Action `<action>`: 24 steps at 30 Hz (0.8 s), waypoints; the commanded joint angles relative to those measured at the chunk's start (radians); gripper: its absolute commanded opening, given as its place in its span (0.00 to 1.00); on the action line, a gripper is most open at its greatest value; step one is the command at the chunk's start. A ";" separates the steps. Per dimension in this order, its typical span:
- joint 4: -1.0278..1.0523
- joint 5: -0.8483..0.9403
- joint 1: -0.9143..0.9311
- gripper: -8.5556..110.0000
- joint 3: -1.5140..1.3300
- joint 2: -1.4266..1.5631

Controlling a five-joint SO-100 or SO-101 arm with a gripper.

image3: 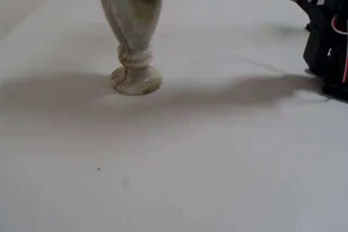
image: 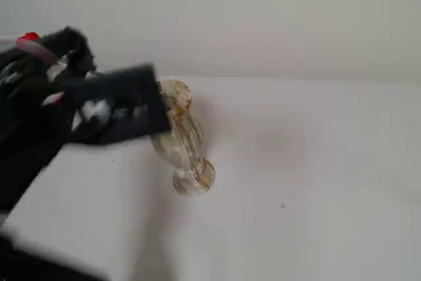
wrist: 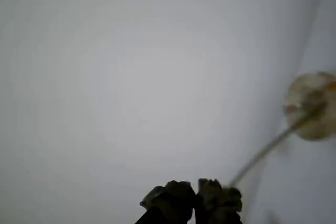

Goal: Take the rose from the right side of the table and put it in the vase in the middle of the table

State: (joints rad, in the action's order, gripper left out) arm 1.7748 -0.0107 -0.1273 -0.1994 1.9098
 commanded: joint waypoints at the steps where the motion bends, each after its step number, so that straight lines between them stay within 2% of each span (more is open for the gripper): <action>1: -0.014 0.041 -0.009 0.07 -0.626 0.397; 5: -0.216 0.044 0.034 0.07 -1.200 0.762; 9: -0.296 0.040 0.074 0.07 -1.560 0.962; 13: -0.362 0.041 0.037 0.07 -1.904 1.200; 17: -0.390 0.054 0.034 0.07 -2.178 1.411; 24: -0.437 0.074 0.041 0.07 -2.402 1.414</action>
State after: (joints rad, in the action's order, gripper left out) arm 1.3760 0.0430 -0.0859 -2.4912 3.3011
